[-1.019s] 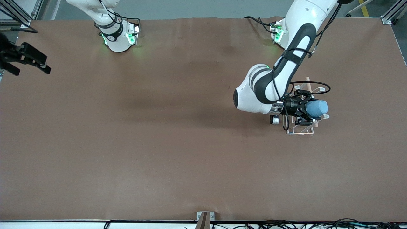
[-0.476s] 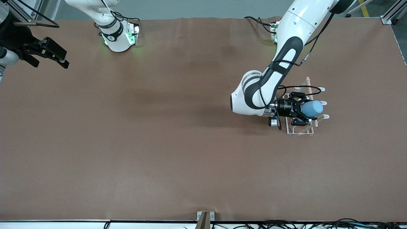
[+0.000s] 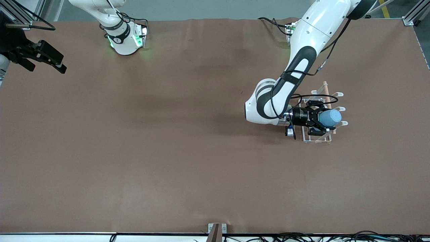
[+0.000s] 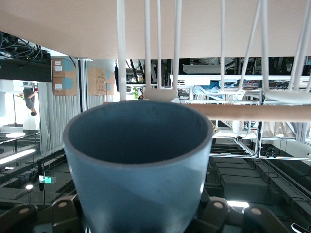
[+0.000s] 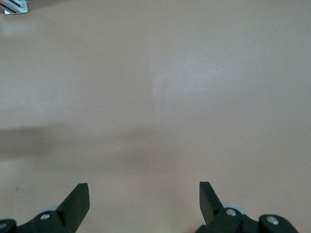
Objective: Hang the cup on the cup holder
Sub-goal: 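Hang the cup on a wire hook of the holder with the left gripper, then open the left gripper to release the cup on the hook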
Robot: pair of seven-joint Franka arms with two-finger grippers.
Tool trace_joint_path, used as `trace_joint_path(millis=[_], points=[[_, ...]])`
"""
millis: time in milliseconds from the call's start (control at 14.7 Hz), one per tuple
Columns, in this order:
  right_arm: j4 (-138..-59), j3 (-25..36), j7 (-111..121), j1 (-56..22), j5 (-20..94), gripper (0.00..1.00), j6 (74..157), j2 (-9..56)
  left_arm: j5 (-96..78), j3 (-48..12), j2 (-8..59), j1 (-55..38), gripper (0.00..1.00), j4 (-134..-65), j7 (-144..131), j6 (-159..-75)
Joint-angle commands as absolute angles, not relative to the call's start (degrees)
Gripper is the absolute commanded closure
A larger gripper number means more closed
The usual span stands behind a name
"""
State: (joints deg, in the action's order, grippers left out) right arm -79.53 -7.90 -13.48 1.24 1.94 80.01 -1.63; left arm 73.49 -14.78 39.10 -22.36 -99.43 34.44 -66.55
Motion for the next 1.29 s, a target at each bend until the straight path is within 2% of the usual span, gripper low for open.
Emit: trace_joint_path(millis=[0,68,136,204,272,544,1223], points=[[-79.5,-7.6,-11.4,2.0,1.0,0.0,79.8,-1.6,75.2,-15.0,40.2,-22.1,0.56,-100.0,31.7,-65.7],[-79.5,-6.8,-10.9,1.9,0.8,0.0,79.8,-1.3,75.2,-15.0,40.8,-22.2,0.55,-99.8,30.9,-65.7],[-79.5,-4.9,-10.9,1.2,1.0,0.0,79.8,-1.3,75.2,-15.0,40.8,-22.1,0.44,-99.8,30.1,-65.7],[-79.5,-4.1,-10.7,0.8,1.0,0.0,79.6,-1.2,75.2,-15.0,40.6,-22.0,0.06,-99.4,28.5,-65.7],[-79.5,-3.9,-9.8,1.2,1.0,0.0,78.8,-1.0,75.1,-15.1,40.5,-21.9,0.0,-99.2,26.7,-65.7],[-79.9,-2.7,-7.1,1.7,0.6,0.0,78.2,-1.0,72.4,-15.4,40.4,-22.7,0.0,-97.7,19.7,-65.7],[-80.7,-2.7,-7.1,1.4,-1.0,0.0,78.4,0.4,40.7,-15.7,38.6,-22.5,0.0,-74.3,-20.7,-66.4]])
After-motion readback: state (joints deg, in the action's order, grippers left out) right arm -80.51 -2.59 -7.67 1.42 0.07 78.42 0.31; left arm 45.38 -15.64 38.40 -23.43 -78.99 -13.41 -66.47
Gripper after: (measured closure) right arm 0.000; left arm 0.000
